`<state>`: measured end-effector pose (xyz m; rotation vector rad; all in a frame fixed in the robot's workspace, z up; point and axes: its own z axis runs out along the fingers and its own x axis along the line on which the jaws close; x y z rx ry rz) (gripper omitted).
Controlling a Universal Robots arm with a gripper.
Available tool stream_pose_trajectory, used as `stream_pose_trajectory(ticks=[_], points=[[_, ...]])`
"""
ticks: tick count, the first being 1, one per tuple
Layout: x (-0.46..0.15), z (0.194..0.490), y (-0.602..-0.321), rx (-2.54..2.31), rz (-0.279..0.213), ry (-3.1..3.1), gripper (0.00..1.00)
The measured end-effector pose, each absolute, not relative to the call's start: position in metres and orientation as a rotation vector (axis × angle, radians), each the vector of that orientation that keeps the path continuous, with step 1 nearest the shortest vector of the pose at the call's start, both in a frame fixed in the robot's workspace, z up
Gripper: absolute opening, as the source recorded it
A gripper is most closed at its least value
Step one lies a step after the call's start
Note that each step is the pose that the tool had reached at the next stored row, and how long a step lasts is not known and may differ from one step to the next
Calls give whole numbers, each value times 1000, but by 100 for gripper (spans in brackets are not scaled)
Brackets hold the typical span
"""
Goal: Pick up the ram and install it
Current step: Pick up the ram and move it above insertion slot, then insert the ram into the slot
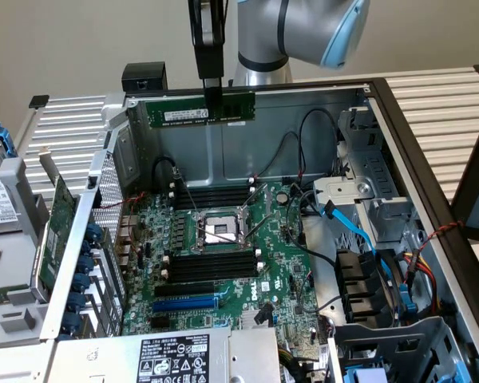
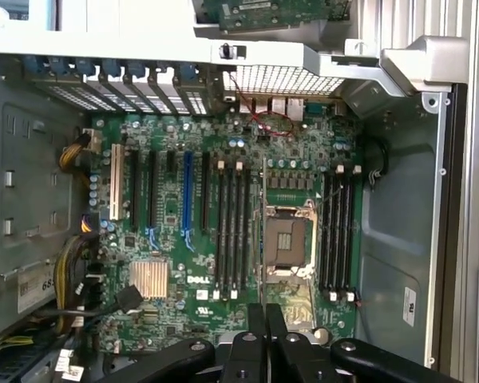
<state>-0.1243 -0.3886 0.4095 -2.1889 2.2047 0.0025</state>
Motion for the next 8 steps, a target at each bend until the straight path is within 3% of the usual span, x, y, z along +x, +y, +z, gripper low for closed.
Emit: stream_pose_trajectory(ticks=[8], points=[[-124, 406, -376, -2189, 3, 2205, 12]])
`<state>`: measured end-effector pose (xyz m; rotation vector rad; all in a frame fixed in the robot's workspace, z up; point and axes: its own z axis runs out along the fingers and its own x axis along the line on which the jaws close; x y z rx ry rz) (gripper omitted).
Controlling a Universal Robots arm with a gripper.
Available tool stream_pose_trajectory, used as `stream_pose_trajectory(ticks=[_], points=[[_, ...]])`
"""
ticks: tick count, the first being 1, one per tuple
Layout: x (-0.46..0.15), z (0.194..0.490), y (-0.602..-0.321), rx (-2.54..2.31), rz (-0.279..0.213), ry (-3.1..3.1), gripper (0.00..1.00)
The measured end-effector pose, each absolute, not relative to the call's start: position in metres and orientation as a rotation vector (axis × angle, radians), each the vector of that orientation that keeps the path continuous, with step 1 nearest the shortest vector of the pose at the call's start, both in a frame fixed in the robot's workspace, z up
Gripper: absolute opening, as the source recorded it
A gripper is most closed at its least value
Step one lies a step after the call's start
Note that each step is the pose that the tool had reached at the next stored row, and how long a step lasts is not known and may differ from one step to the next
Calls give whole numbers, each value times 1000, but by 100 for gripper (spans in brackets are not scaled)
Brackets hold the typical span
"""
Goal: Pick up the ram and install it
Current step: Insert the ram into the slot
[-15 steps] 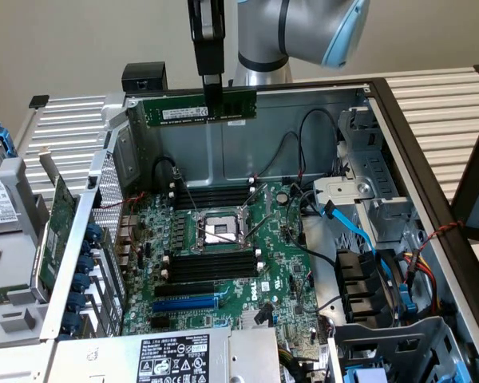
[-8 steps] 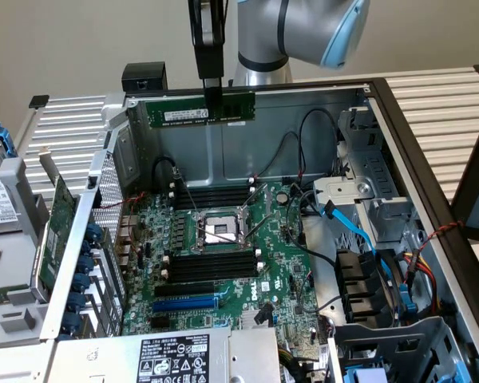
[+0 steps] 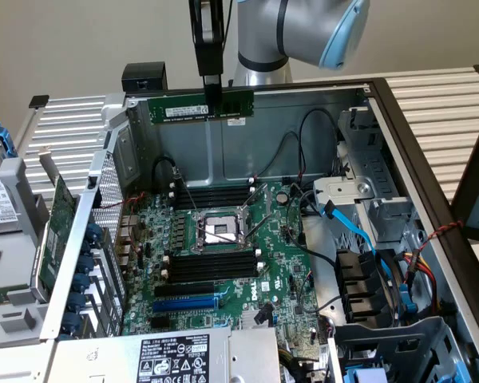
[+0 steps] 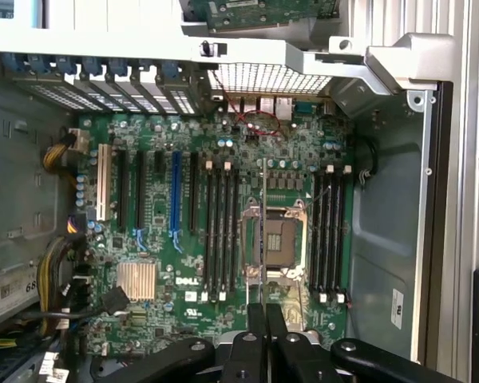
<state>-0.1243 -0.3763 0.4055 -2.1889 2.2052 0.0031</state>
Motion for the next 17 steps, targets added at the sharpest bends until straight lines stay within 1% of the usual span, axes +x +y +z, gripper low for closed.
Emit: stream_pose_trajectory(ticks=[10, 17], points=[[-124, 392, -373, -2189, 5, 2207, 12], [-124, 386, -383, -2183, 7, 2215, 12]])
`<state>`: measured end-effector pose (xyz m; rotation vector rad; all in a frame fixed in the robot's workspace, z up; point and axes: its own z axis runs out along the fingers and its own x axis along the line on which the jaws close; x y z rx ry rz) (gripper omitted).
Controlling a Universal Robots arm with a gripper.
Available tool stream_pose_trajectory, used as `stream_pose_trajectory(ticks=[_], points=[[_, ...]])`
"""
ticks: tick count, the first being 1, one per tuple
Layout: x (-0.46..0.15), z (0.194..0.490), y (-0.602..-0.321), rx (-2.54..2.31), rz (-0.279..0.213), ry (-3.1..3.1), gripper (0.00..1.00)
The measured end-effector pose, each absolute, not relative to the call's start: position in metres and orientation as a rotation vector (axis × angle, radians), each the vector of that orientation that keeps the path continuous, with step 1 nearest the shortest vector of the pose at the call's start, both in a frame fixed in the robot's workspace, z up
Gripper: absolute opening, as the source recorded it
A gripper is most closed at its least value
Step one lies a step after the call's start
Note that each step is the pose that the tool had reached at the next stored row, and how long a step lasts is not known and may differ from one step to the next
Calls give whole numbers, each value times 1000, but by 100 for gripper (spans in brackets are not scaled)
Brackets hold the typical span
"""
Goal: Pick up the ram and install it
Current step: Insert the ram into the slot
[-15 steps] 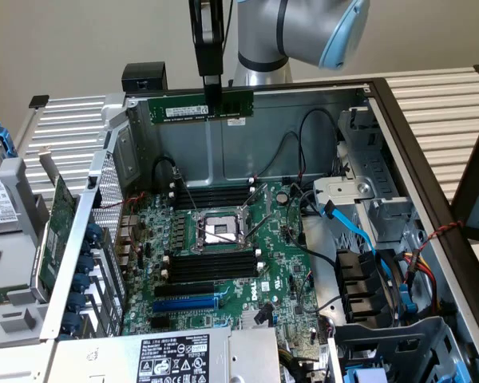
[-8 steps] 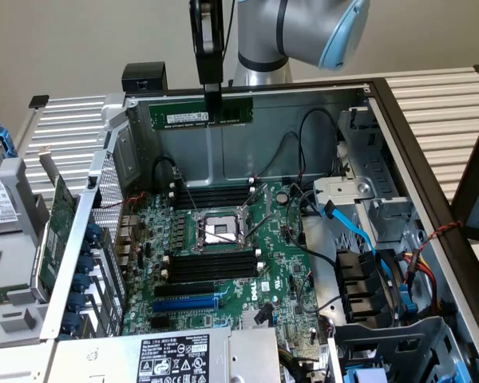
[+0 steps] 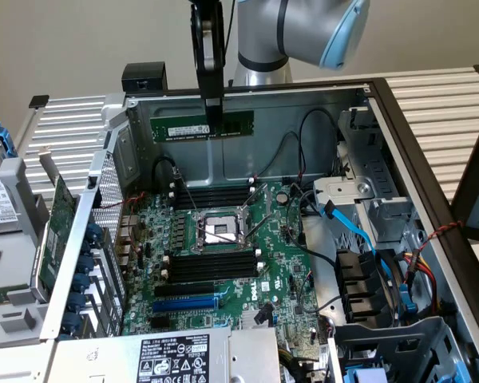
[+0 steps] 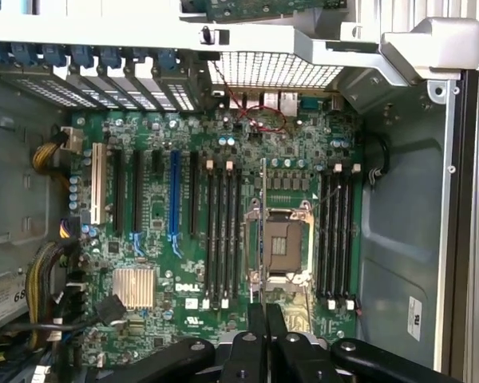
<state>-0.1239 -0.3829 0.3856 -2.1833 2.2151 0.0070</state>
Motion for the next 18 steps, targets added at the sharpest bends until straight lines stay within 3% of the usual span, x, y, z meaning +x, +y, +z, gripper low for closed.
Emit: stream_pose_trajectory(ticks=[18], points=[[-123, 363, -391, -2164, -10, 2253, 12]])
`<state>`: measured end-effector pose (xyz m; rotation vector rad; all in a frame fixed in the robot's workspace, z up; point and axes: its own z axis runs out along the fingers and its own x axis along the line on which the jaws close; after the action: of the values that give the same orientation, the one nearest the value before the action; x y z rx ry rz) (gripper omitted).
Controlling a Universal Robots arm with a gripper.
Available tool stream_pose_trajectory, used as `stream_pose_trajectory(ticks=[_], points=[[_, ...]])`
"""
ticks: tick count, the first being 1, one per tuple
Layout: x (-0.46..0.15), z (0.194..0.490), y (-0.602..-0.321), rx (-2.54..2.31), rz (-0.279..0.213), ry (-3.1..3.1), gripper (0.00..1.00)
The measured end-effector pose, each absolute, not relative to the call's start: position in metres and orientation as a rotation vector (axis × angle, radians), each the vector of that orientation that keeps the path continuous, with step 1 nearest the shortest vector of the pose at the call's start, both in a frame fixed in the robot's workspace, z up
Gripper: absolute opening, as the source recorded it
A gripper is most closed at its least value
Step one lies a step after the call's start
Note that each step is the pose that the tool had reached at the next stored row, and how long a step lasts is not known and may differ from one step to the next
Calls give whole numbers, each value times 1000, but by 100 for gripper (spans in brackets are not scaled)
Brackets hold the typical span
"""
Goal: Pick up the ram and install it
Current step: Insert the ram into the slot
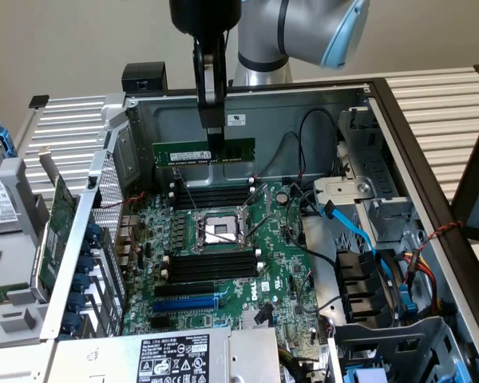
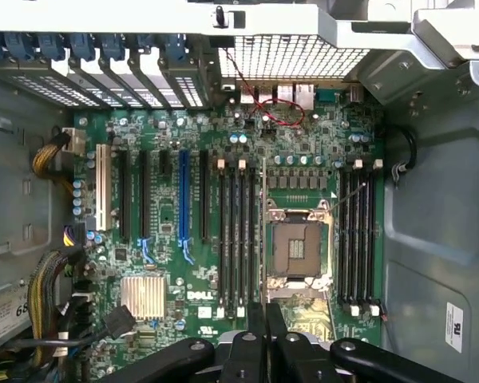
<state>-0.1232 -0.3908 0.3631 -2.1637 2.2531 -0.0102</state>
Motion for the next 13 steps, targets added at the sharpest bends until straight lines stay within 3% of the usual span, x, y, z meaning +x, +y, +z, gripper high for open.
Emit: stream_pose_trajectory(ticks=[13], points=[[-123, 350, -395, -2159, -28, 2272, 12]])
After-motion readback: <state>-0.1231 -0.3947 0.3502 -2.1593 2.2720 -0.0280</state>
